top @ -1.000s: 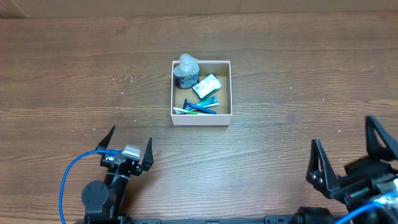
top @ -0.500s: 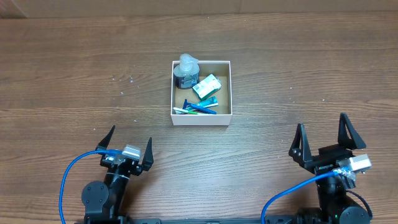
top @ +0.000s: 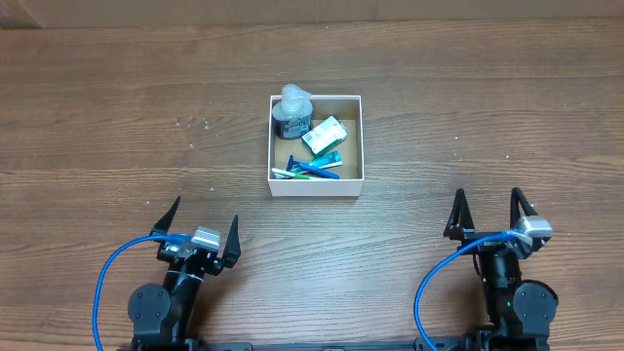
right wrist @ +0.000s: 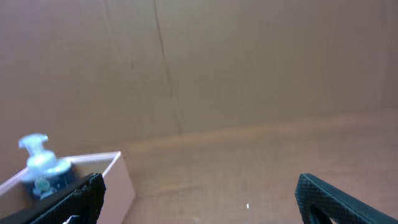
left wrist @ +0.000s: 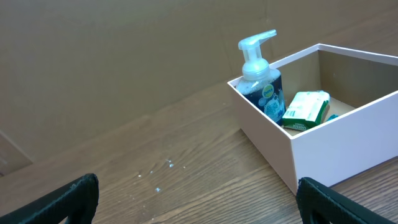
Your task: Pack container
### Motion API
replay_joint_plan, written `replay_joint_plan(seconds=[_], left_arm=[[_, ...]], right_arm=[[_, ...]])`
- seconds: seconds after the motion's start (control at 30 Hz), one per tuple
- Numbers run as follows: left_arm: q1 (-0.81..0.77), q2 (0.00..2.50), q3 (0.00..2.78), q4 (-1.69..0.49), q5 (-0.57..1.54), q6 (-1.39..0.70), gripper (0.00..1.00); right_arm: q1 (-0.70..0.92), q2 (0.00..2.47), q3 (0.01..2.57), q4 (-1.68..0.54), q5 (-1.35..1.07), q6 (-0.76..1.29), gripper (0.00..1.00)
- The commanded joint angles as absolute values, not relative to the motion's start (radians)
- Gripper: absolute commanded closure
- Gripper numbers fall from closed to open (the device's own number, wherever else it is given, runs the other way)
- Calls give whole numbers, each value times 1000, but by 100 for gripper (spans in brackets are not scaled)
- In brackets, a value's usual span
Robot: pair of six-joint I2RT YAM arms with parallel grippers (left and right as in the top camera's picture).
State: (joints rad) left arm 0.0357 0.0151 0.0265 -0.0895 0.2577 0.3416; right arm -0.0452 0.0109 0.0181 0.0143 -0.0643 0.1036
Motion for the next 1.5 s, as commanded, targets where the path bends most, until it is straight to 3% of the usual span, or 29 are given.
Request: replay_joint_plan(seconds=[0.0, 1.47], left_arm=[[45, 4, 20, -88, 252, 333, 0], [45, 4, 20, -88, 252, 333, 0]], right_arm=[[-40, 3, 8, -44, -68, 101, 0], [-40, 3, 8, -81, -46, 100, 0]])
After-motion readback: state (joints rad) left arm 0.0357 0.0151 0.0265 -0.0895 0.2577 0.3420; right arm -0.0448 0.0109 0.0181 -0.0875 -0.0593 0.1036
